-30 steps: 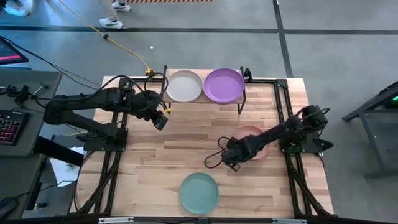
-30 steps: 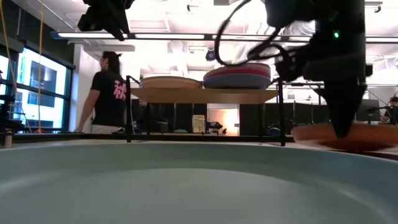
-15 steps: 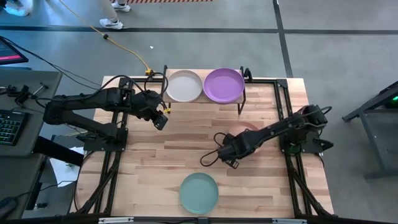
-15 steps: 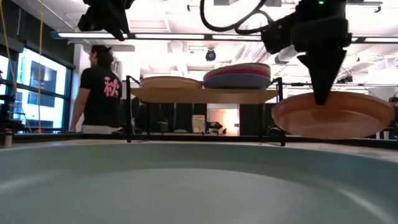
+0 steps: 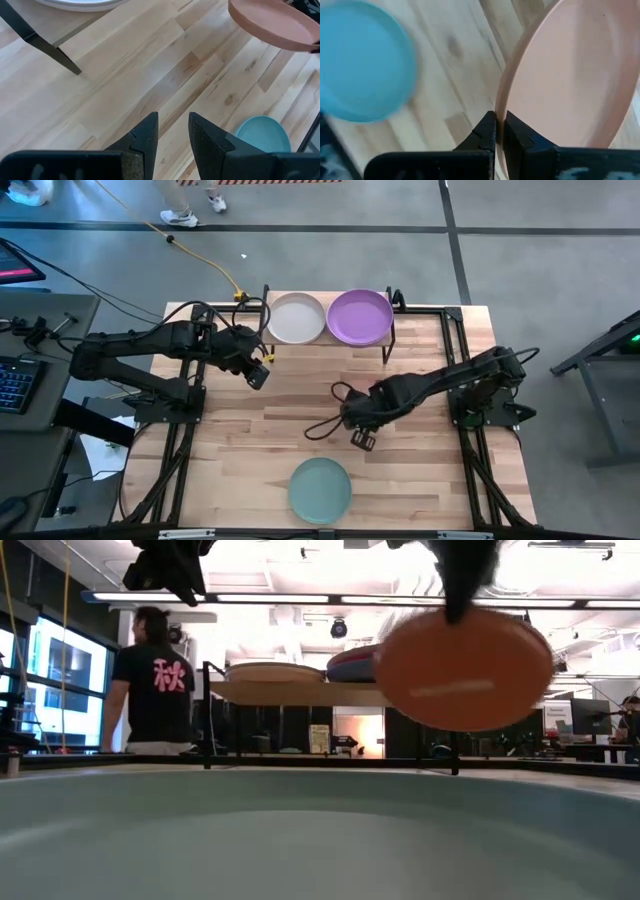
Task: Place and stack plates onto a shelf
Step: Stack the orange plate on the white plate on the shelf
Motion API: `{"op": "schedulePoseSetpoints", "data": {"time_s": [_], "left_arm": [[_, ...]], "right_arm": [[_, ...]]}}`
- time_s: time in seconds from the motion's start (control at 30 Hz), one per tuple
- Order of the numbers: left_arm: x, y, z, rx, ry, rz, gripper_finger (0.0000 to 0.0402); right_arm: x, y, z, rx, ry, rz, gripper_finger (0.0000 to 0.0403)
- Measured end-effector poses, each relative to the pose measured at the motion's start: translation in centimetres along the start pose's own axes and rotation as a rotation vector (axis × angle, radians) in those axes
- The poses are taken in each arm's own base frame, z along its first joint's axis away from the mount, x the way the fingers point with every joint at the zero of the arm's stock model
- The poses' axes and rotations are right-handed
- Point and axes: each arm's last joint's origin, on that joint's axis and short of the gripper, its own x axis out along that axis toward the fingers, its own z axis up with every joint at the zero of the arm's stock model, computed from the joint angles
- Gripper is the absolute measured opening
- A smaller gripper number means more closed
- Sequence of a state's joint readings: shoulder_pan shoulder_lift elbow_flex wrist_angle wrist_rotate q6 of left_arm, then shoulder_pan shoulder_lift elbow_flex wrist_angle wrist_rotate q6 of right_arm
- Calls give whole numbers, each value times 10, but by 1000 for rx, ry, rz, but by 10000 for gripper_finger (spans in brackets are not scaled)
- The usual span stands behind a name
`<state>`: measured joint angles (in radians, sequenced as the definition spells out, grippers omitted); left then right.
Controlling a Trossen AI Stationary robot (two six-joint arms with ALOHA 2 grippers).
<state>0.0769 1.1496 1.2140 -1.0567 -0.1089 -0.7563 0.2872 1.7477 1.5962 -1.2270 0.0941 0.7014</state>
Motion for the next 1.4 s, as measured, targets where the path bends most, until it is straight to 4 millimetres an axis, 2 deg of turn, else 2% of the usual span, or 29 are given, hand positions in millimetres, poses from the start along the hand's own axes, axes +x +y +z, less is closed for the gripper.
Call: {"op": "schedulePoseSetpoints", "data": {"time_s": [0.13, 0.63, 0.93, 1.07, 1.27, 1.4], "left_arm": [[0, 0, 0, 0, 3, 1, 97], [0, 3, -3, 5, 37, 29, 97], [-2, 4, -5, -31, 53, 23, 97], [-9, 11, -10, -51, 60, 65, 97], [-26, 21, -17, -95, 26, 78, 97], [-38, 27, -20, -104, -20, 60, 97]], "right_arm": [[-24, -2, 5, -28, -36, -19, 0], [-56, -19, 23, -162, -90, -4, 0], [-101, -43, 56, -301, -327, 21, 0], [-113, -56, 72, -394, -441, 9, 0], [-116, -72, 89, -406, -526, 86, 0], [-120, -79, 99, -478, -606, 91, 0]]}}
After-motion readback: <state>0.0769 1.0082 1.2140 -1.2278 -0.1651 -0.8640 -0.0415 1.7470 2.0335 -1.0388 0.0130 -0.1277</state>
